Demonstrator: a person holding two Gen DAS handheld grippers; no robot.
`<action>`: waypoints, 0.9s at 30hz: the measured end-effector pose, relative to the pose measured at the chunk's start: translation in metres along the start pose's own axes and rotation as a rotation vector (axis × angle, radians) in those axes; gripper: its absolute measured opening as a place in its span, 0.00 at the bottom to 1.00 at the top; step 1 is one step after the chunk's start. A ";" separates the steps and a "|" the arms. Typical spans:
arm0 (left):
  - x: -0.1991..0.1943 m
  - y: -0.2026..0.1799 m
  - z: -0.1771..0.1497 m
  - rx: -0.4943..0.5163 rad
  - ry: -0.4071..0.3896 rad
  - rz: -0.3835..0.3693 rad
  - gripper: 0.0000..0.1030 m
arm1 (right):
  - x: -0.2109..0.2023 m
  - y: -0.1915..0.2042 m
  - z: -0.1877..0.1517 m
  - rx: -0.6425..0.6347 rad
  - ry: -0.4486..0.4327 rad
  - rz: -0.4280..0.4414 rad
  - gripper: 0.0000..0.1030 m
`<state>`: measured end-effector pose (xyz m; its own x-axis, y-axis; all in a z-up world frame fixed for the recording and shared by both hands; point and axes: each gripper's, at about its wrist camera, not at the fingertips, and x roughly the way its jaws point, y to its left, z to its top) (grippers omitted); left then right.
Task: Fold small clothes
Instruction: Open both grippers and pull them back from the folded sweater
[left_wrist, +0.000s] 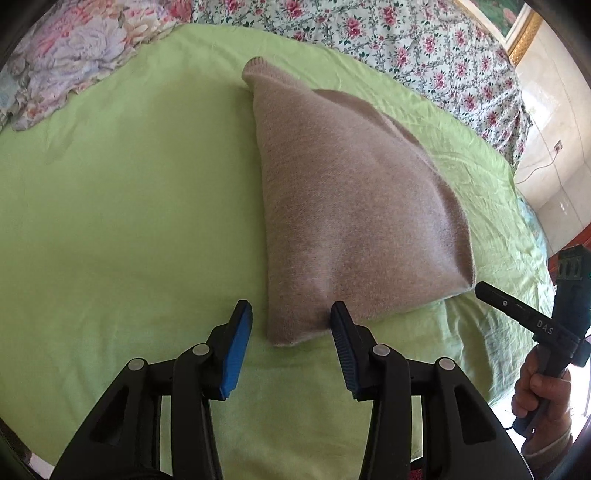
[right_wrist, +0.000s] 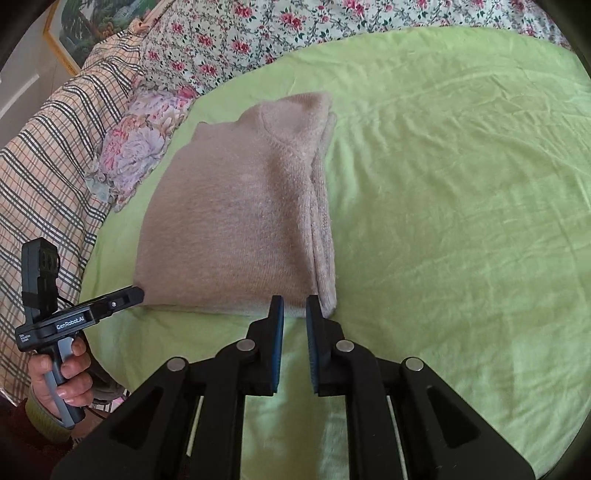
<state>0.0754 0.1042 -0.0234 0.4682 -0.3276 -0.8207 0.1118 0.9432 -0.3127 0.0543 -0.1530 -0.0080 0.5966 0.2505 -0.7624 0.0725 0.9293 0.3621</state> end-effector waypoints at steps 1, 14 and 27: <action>-0.004 -0.002 0.000 -0.001 -0.007 -0.002 0.48 | -0.003 0.001 0.001 -0.004 -0.002 -0.006 0.18; -0.038 -0.016 -0.012 0.054 -0.081 0.067 0.72 | -0.038 0.031 0.004 -0.075 -0.081 -0.043 0.62; -0.065 -0.018 -0.039 0.127 -0.110 0.164 0.80 | -0.049 0.045 -0.029 -0.136 -0.069 -0.054 0.83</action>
<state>0.0086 0.1063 0.0173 0.5810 -0.1683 -0.7963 0.1323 0.9849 -0.1116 0.0055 -0.1158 0.0302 0.6485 0.1842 -0.7386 0.0003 0.9702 0.2423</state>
